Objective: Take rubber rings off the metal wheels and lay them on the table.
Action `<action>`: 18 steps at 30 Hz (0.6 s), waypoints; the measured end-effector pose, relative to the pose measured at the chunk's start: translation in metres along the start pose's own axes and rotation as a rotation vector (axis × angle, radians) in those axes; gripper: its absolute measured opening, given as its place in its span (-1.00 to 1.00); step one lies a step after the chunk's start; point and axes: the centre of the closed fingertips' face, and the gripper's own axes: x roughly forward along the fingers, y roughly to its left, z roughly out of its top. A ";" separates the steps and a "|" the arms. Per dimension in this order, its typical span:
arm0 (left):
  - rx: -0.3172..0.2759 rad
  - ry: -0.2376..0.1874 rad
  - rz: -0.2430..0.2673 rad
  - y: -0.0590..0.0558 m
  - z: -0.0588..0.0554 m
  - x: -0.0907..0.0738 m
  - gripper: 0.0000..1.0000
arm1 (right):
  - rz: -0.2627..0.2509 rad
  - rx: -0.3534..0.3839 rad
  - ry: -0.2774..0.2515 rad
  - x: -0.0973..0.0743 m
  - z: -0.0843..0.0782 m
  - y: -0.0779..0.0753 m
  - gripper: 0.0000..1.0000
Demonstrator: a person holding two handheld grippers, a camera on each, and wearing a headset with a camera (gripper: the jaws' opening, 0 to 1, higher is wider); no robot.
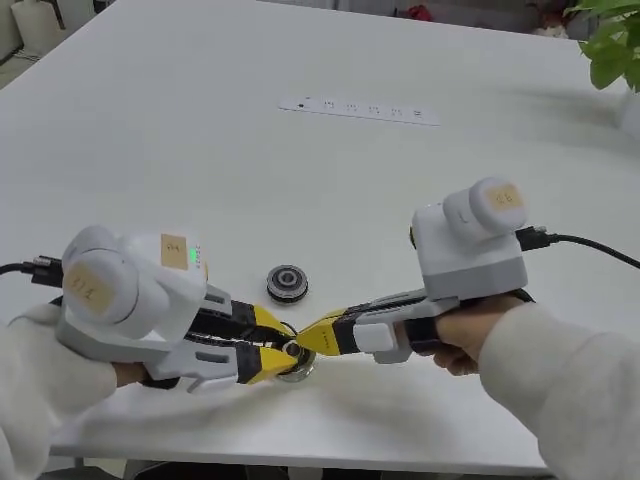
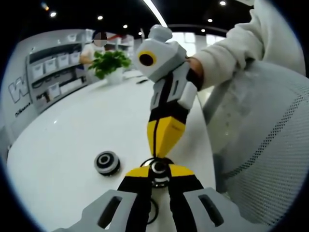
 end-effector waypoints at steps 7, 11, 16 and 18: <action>-0.001 0.013 0.002 -0.001 0.000 -0.001 -0.72 | -0.022 0.000 0.016 0.000 -0.003 -0.005 -1.00; 0.001 0.019 0.001 -0.001 0.000 -0.003 -0.71 | -0.027 0.002 0.012 -0.001 -0.002 -0.008 -1.00; 0.005 0.013 0.000 -0.003 0.004 -0.009 -0.63 | -0.040 0.006 0.008 -0.004 0.000 -0.013 -1.00; 0.010 0.010 -0.002 -0.005 0.006 -0.010 -0.56 | -0.045 0.008 0.002 -0.005 0.001 -0.014 -1.00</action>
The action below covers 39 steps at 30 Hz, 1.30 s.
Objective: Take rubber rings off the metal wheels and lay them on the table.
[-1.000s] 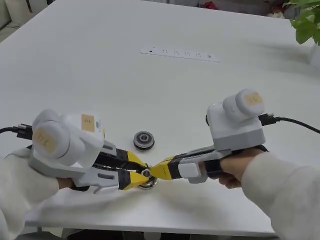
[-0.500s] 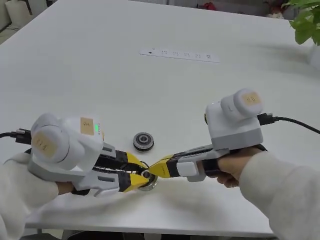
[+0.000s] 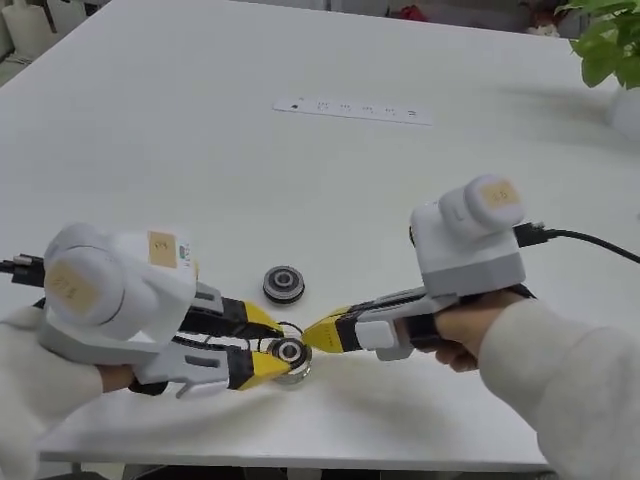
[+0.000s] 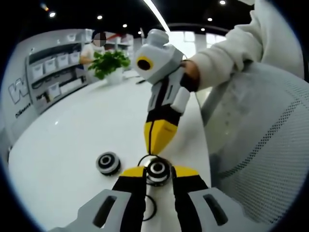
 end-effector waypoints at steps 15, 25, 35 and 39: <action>0.005 -0.054 0.059 0.007 0.020 -0.023 -0.09 | -0.012 -0.002 -0.019 -0.005 0.005 -0.002 -1.00; -0.031 -0.063 0.121 0.010 0.016 -0.044 0.18 | -0.024 0.022 -0.026 -0.010 0.007 -0.006 -1.00; -0.071 -0.086 0.203 0.024 0.013 -0.059 0.37 | -0.030 0.042 -0.053 -0.015 0.013 -0.007 -1.00; -0.103 -0.107 0.230 0.028 0.012 -0.066 0.48 | -0.033 0.043 -0.071 -0.017 0.018 -0.006 -1.00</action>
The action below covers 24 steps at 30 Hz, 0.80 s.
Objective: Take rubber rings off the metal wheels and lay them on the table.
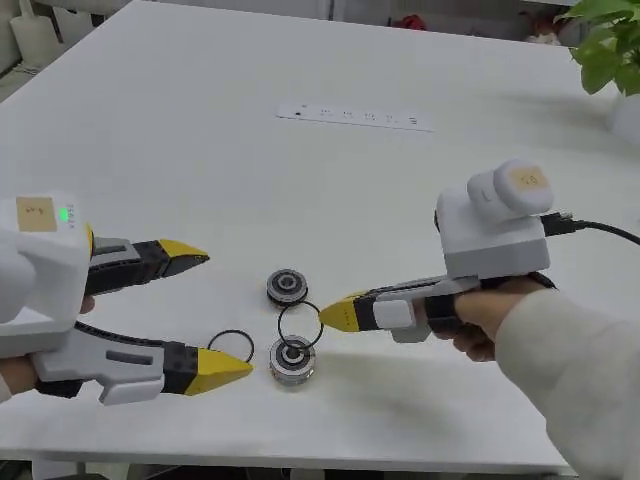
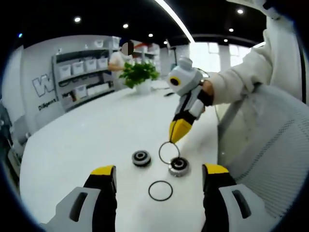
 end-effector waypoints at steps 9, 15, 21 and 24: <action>-0.026 -0.017 -0.007 0.000 0.000 0.000 0.68 | 0.001 0.004 -0.041 -0.003 0.011 0.007 -1.00; -0.015 0.005 -0.039 -0.007 -0.004 0.003 0.78 | 0.002 0.003 -0.068 -0.005 0.017 0.013 -1.00; -0.016 -0.004 -0.043 -0.003 -0.004 0.002 0.81 | 0.008 0.008 -0.088 -0.001 0.024 0.020 -1.00; -0.014 -0.007 -0.049 -0.003 -0.004 0.002 0.82 | 0.019 0.007 -0.101 0.002 0.029 0.025 -1.00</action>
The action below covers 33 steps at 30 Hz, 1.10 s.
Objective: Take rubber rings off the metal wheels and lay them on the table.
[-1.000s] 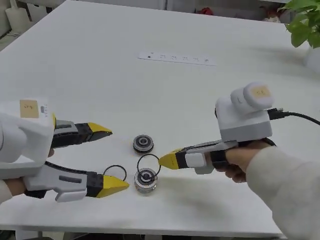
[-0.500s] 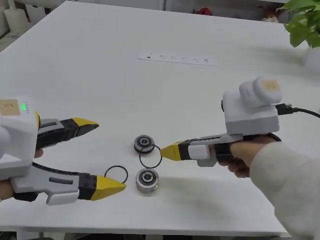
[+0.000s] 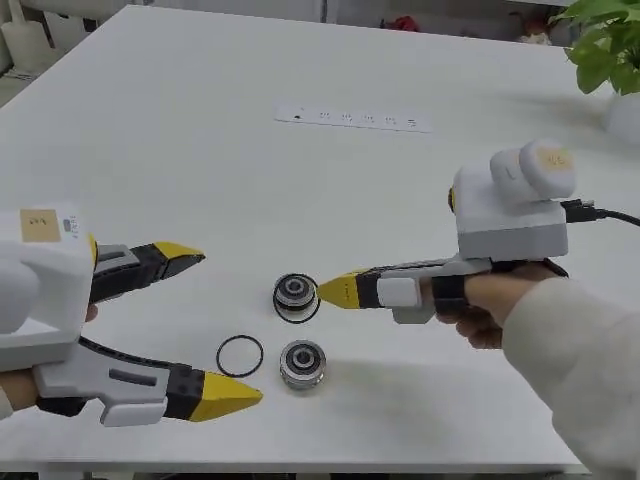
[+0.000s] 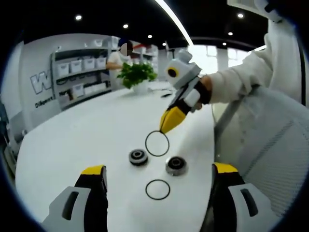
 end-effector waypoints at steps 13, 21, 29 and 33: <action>0.001 0.004 -0.034 0.005 -0.003 0.000 0.85 | 0.025 0.007 0.008 0.018 0.001 0.009 -1.00; -0.009 0.002 -0.053 0.004 -0.006 0.000 0.86 | 0.040 0.007 0.059 0.037 -0.012 0.013 -1.00; -0.008 0.005 -0.066 0.002 -0.007 0.002 0.86 | 0.028 0.028 0.080 0.048 -0.019 0.008 -1.00; -0.010 0.005 -0.063 0.003 -0.007 0.002 0.86 | 0.015 0.034 0.089 0.052 -0.023 0.003 -1.00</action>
